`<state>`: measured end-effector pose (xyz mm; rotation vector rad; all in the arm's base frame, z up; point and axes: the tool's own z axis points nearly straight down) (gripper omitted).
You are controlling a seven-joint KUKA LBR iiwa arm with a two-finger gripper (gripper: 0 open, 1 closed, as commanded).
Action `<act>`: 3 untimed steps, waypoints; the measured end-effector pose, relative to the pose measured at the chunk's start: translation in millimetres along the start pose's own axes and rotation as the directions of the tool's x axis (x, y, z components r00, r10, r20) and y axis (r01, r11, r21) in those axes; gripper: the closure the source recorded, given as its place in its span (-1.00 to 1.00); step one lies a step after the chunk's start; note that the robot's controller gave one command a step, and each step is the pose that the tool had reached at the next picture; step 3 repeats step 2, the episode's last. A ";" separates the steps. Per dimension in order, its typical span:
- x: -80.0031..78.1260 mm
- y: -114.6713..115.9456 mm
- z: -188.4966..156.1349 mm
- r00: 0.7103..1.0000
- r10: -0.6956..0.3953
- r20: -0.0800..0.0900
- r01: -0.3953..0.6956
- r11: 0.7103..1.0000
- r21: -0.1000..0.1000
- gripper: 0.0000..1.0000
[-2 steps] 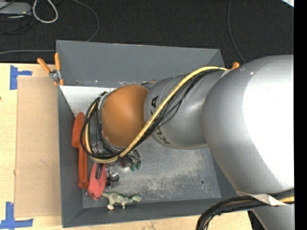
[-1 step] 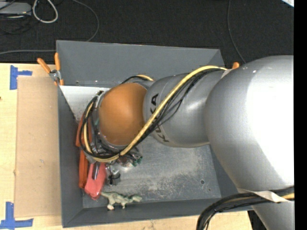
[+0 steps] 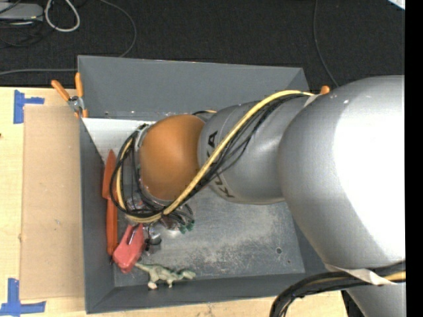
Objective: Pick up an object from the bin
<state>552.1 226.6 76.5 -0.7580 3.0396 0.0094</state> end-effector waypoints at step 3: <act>1.3 -0.8 -15.4 1.000 0.002 -0.004 -0.002 1.000 0.001 1.00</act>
Offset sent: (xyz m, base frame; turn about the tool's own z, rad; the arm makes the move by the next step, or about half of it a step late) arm 0.0000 -0.0001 0.0286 0.0006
